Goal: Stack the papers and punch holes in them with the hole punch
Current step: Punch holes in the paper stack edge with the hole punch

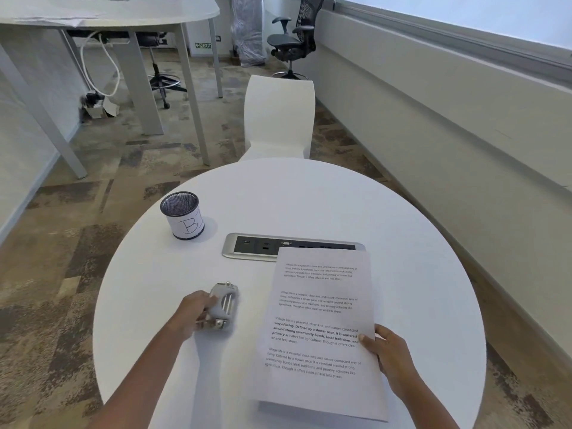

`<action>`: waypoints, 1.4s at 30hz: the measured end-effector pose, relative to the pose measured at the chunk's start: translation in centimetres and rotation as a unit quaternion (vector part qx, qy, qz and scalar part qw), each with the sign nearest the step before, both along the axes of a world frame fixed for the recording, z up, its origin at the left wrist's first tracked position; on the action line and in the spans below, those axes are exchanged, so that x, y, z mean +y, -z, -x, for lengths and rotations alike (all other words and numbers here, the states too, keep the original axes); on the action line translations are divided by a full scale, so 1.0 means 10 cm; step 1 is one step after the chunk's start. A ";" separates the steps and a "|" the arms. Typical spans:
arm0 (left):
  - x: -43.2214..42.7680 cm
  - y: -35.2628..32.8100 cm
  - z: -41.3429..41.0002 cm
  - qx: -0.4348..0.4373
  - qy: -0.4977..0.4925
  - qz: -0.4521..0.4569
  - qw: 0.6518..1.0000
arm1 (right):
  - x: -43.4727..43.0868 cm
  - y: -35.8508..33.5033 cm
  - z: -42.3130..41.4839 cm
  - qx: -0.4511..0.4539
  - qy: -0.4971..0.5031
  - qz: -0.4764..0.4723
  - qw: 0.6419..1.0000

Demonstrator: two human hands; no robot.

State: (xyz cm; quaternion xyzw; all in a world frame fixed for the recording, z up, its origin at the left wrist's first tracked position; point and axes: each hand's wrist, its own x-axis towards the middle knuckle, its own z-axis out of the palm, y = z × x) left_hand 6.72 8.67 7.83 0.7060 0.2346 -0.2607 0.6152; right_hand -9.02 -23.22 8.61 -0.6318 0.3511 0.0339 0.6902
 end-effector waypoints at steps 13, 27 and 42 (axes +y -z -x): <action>-0.26 0.00 0.05 0.051 0.026 0.181 0.982 | 0.10 -0.17 -0.08 -0.023 -0.028 0.024 0.999; -0.31 -0.05 0.04 0.009 0.103 0.189 0.977 | 0.14 -0.23 -0.10 -0.048 -0.040 0.051 0.997; -0.50 -0.03 0.14 0.013 0.074 0.210 0.975 | 0.05 -0.29 -0.02 -0.073 0.023 0.031 0.997</action>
